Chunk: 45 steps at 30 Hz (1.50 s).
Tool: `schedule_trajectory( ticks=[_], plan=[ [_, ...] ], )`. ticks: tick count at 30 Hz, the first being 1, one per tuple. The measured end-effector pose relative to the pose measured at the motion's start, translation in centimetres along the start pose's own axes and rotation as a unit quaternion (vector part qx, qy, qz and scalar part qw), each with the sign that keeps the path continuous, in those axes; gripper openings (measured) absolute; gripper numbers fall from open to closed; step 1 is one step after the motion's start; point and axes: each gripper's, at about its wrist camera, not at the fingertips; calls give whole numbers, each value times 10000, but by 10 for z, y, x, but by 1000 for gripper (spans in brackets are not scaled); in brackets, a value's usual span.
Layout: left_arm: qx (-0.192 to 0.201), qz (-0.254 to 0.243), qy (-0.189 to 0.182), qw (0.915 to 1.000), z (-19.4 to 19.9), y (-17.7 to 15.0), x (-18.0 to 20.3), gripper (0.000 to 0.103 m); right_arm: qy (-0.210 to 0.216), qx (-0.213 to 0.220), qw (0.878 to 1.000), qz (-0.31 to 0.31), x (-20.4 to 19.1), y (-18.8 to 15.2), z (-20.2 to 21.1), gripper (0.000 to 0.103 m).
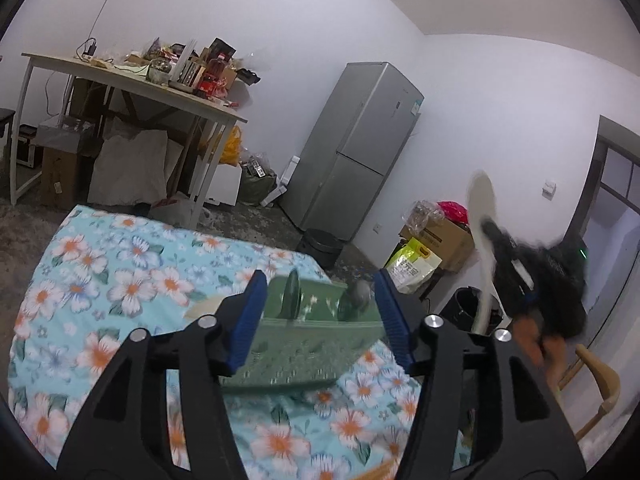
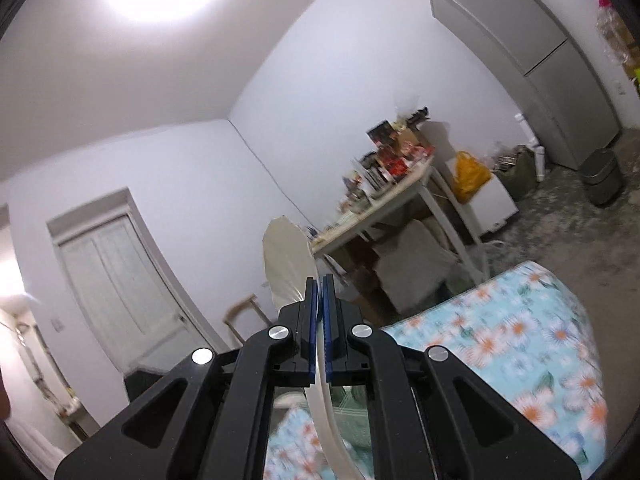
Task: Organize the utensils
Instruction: 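Drop the steel spoon into the holder with the left tool while the right tool carries the white spoon over, then lower the white flat spoon into the green holder and open the right tool, then reach the left tool to the chopstick bundle and close on one chopstick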
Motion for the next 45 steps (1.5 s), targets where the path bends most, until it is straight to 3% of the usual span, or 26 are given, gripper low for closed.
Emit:
schedule_trajectory(
  ticks=[6,12,19,29,31,34,36,42,45],
  plan=[
    [-324,196,158,9992,22,-29,-15,54,208,-133,9997,-1,14,0,-59,3],
    [-558,242,231,9979,32,-52,-24,54,-36,-629,9978,195,36,-25,-112,3],
    [-613,408,97,9972,23,-61,-29,54,-322,-1114,9922,448,57,-47,-139,3],
    [-717,429,66,9965,12,-63,-31,54,-495,-1492,9849,724,60,-62,-111,7],
    [-733,447,88,9963,11,-64,-31,54,-545,-1477,9846,762,59,-61,-101,14],
    [-741,465,107,9961,11,-63,-31,54,-584,-1364,9862,730,58,-58,-80,30],
    [-749,435,123,9962,12,-63,-30,55,-608,-1295,9870,726,55,-56,-67,33],
    [-788,390,182,9960,18,-62,-25,56,-662,-1058,9899,676,37,-53,-17,37],
    [-854,453,223,9951,22,-63,-26,60,-386,-889,9953,18,37,-68,13,38]
  ],
)
Point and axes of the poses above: each gripper's, at about its wrist camera, not at the fingertips, and z roughly against the way its jaws point, x to its right, y to its top, and after that the axes turned 2 degrees about x, right-handed
